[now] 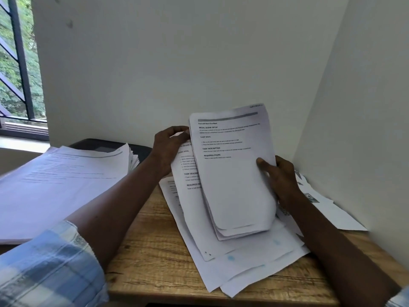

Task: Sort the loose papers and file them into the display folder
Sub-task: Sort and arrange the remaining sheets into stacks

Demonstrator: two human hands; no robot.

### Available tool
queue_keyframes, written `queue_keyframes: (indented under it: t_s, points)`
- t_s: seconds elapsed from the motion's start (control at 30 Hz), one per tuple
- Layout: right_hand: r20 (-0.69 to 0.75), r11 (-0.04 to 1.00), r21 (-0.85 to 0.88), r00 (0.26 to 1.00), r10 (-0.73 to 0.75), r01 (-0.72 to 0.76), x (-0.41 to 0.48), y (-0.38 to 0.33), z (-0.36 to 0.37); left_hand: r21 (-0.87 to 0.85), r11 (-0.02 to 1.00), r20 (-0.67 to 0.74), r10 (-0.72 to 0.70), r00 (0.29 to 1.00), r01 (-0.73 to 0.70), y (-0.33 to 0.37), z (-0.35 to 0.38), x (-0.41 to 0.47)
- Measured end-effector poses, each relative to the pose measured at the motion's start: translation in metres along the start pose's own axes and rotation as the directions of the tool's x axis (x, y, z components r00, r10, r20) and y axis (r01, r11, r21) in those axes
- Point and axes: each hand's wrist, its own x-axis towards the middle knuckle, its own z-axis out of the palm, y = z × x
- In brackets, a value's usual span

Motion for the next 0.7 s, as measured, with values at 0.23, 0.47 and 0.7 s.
queue_keyframes:
  t_s: [0.23,0.47,0.7]
  points:
    - [0.241,0.957,0.241,0.965,0.105,-0.164,-0.002,-0.016,0.000,-0.063,0.997,-0.001,-0.035,0.999,0.034,0.006,0.014,-0.012]
    - [-0.006,0.965,0.237,0.993,0.116,-0.111,0.004,-0.003,0.002,-0.266,0.922,0.269,-0.210,0.940,0.282,0.001,0.016,-0.003]
    - [-0.163,0.924,0.382,0.983,0.090,-0.021,0.007,-0.001,-0.006,0.165,0.968,0.356,-0.238,0.904,0.190,-0.012,0.033,-0.024]
